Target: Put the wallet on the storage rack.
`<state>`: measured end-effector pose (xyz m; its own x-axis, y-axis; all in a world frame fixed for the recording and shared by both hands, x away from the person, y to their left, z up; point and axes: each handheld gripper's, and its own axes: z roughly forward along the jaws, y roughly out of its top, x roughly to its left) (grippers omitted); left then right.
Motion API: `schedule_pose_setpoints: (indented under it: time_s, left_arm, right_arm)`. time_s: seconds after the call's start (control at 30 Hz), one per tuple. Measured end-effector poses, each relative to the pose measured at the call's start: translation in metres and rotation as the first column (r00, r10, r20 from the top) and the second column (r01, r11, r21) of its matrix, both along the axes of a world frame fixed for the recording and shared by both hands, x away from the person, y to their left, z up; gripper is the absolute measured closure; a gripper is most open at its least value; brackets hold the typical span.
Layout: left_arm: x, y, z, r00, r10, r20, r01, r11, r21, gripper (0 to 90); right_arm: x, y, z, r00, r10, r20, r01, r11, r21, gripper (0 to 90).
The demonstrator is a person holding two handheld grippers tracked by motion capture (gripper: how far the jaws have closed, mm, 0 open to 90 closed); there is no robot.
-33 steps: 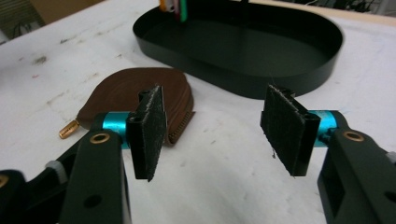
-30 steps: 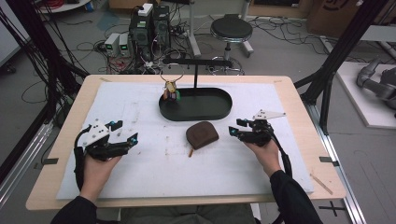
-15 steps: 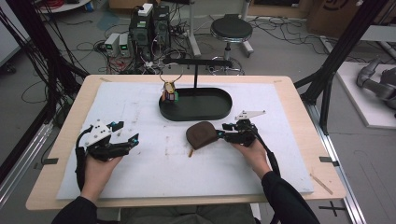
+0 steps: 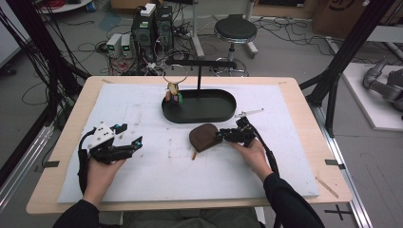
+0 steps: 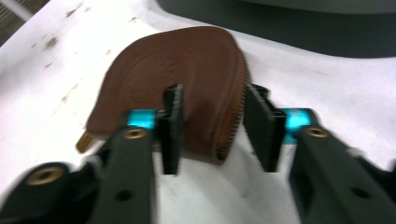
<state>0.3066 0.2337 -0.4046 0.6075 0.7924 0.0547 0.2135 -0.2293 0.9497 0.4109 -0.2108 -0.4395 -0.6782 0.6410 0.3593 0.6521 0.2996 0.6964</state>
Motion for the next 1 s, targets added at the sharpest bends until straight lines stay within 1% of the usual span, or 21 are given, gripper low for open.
schedule_pose_setpoints:
  time_s: [0.03, 0.07, 0.13, 0.23, 0.33, 0.37, 0.4, 0.47, 0.57, 0.6, 0.67, 0.7, 0.77, 0.8, 0.83, 0.87, 0.9, 0.93, 0.97, 1.0]
  left_arm:
    - [0.000, 0.000, 0.000, 1.0000, 0.000, 0.000, 0.000, 1.0000, 0.001, 25.5]
    - [0.000, -0.001, 0.000, 1.0000, -0.002, 0.001, 0.002, 1.0000, 0.002, 25.5]
    - [0.000, -0.002, 0.000, 1.0000, -0.005, 0.001, 0.005, 1.0000, 0.002, 25.5]
    - [0.000, -0.004, 0.000, 1.0000, -0.007, 0.001, 0.007, 1.0000, 0.007, 25.5]
    - [0.001, -0.005, 0.000, 0.9999, -0.016, 0.002, 0.016, 0.9998, 0.008, 25.5]
    - [0.001, -0.005, 0.001, 0.9999, -0.015, 0.001, 0.015, 0.9998, 0.008, 25.5]
    - [0.001, -0.005, 0.001, 0.9999, -0.016, 0.001, 0.016, 0.9999, 0.004, 25.5]
    - [0.001, -0.006, 0.001, 0.9998, -0.019, 0.002, 0.019, 0.9998, 0.002, 25.5]
    - [0.002, -0.010, 0.002, 0.9993, -0.036, 0.001, 0.036, 0.9993, 0.000, 25.5]
    - [0.003, -0.014, 0.002, 0.9988, -0.049, -0.001, 0.049, 0.9988, -0.001, 25.5]
    - [0.004, -0.021, 0.002, 0.9977, -0.067, -0.008, 0.067, 0.9977, -0.007, 25.5]
    - [0.005, -0.026, 0.002, 0.9966, -0.081, -0.010, 0.081, 0.9966, -0.017, 25.5]
    - [0.009, -0.036, 0.002, 0.9920, -0.124, -0.022, 0.124, 0.9919, -0.027, 25.5]
    - [0.011, -0.043, 0.001, 0.9886, -0.148, -0.030, 0.147, 0.9887, -0.028, 25.5]
    - [0.013, -0.050, 0.001, 0.9862, -0.161, -0.039, 0.160, 0.9868, -0.027, 25.5]
    - [0.015, -0.055, 0.000, 0.9837, -0.175, -0.043, 0.174, 0.9846, -0.020, 25.5]
    - [0.017, -0.062, 0.000, 0.9796, -0.194, -0.052, 0.193, 0.9810, -0.016, 25.5]
    - [0.021, -0.070, -0.001, 0.9736, -0.218, -0.066, 0.217, 0.9758, -0.027, 25.5]
    - [0.024, -0.076, -0.002, 0.9680, -0.238, -0.081, 0.235, 0.9712, -0.040, 25.5]
    - [0.027, -0.082, -0.003, 0.9605, -0.260, -0.098, 0.257, 0.9652, -0.049, 25.5]
  right_arm:
    - [0.000, 0.000, 0.000, 0.9999, 0.009, 0.007, -0.009, 1.000, -0.003, 66.9]
    - [-0.002, 0.001, 0.001, 1.0000, 0.009, 0.000, -0.009, 1.000, -0.005, 67.5]
    - [-0.002, 0.001, 0.002, 0.9997, 0.021, 0.007, -0.021, 1.000, -0.011, 70.3]
    - [-0.005, 0.001, 0.006, 0.9991, 0.025, 0.033, -0.024, 0.999, -0.032, 79.8]
    - [-0.010, 0.002, 0.010, 0.9960, 0.040, 0.079, -0.035, 0.998, -0.059, 85.3]
    - [-0.012, 0.004, 0.012, 0.9936, 0.049, 0.101, -0.042, 0.997, -0.072, 88.5]
    - [-0.013, 0.004, 0.013, 0.9916, 0.056, 0.117, -0.048, 0.996, -0.076, 89.6]
    - [-0.017, 0.005, 0.017, 0.9877, 0.065, 0.143, -0.054, 0.996, -0.077, 90.0]
    - [-0.024, 0.005, 0.022, 0.9773, 0.089, 0.192, -0.073, 0.993, -0.088, 90.0]
    - [-0.026, 0.005, 0.023, 0.9770, 0.088, 0.194, -0.072, 0.993, -0.089, 90.0]
    - [-0.029, 0.004, 0.025, 0.9716, 0.100, 0.214, -0.082, 0.992, -0.092, 90.0]
    - [-0.031, 0.003, 0.025, 0.9688, 0.106, 0.224, -0.087, 0.992, -0.091, 90.0]
    - [-0.035, 0.001, 0.027, 0.9641, 0.115, 0.239, -0.095, 0.991, -0.094, 90.0]
    - [-0.037, 0.001, 0.028, 0.9626, 0.119, 0.243, -0.098, 0.990, -0.099, 90.0]
    - [-0.039, 0.001, 0.028, 0.9570, 0.128, 0.261, -0.103, 0.989, -0.105, 90.0]
    - [-0.041, 0.001, 0.029, 0.9548, 0.131, 0.267, -0.106, 0.989, -0.107, 90.0]
    - [-0.042, 0.001, 0.030, 0.9506, 0.135, 0.279, -0.108, 0.988, -0.110, 90.0]
    - [-0.044, 0.002, 0.031, 0.9478, 0.139, 0.287, -0.110, 0.987, -0.117, 90.0]
    - [-0.046, 0.002, 0.032, 0.9421, 0.146, 0.302, -0.115, 0.986, -0.119, 90.0]
    - [-0.047, 0.002, 0.032, 0.9387, 0.151, 0.310, -0.118, 0.985, -0.123, 90.0]
